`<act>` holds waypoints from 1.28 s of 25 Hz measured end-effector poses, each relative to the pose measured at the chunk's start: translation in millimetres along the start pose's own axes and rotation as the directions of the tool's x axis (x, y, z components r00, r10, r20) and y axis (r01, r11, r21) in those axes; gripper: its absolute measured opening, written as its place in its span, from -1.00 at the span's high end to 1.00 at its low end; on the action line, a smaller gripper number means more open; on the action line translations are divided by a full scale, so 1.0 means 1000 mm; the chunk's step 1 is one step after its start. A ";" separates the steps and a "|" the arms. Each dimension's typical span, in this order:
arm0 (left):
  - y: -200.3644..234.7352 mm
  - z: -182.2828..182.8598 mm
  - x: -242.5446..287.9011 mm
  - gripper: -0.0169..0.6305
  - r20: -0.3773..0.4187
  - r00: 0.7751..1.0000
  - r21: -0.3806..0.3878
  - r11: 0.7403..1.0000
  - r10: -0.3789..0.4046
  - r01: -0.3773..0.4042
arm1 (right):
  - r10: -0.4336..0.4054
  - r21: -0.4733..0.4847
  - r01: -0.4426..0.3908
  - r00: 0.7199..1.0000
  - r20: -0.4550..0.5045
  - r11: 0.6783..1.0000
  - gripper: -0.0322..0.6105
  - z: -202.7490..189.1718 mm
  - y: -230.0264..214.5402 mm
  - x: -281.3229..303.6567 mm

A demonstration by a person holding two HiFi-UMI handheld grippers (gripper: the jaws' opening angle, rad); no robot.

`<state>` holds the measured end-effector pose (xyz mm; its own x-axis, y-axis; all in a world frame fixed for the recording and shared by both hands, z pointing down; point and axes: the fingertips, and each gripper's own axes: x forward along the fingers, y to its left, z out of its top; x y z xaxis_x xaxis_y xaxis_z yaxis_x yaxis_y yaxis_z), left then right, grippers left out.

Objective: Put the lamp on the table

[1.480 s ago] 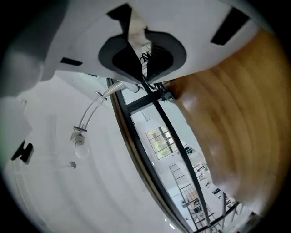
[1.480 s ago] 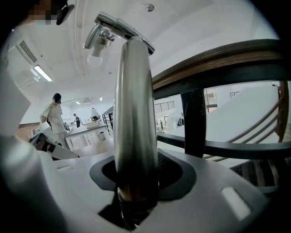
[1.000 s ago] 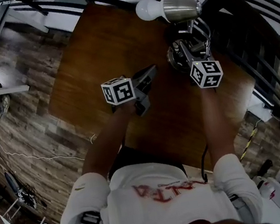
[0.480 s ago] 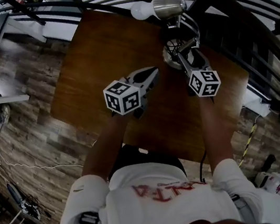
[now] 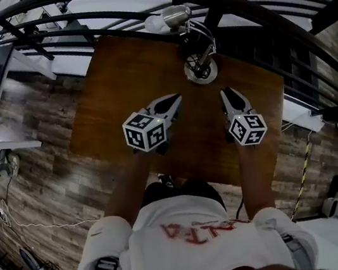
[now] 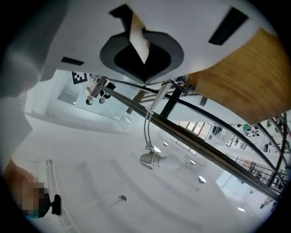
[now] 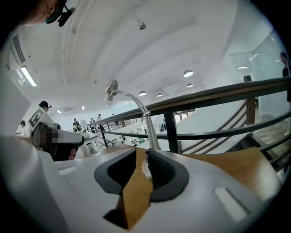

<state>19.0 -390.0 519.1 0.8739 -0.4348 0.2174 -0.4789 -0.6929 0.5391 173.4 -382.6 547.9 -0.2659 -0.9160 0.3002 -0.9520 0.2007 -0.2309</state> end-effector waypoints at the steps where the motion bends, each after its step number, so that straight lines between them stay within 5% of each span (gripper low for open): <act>1: -0.008 0.003 -0.004 0.92 0.001 1.000 0.011 1.000 -0.005 0.005 | -0.005 0.017 0.005 1.000 0.021 1.000 0.66 0.005 0.004 -0.012; 13: -0.101 0.032 -0.052 0.92 0.044 0.999 0.266 0.964 -0.030 0.017 | -0.067 -0.004 0.068 0.981 0.182 0.998 0.89 0.070 0.058 -0.133; 22: -0.145 0.047 -0.081 0.92 0.083 0.995 0.332 0.943 -0.056 0.026 | -0.108 -0.015 0.115 0.959 0.261 0.993 0.89 0.104 0.071 -0.200; 32: -0.153 0.043 -0.097 0.92 0.079 0.995 0.357 0.933 -0.066 0.034 | -0.083 -0.049 0.098 0.963 0.258 0.994 0.89 0.111 0.097 -0.206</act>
<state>3.6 -266.3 380.4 0.8943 -0.4319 0.1165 -0.4473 -0.8670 0.2196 153.0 -213.4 360.7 -0.1383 -0.9879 0.0696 -0.9798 0.1263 -0.1551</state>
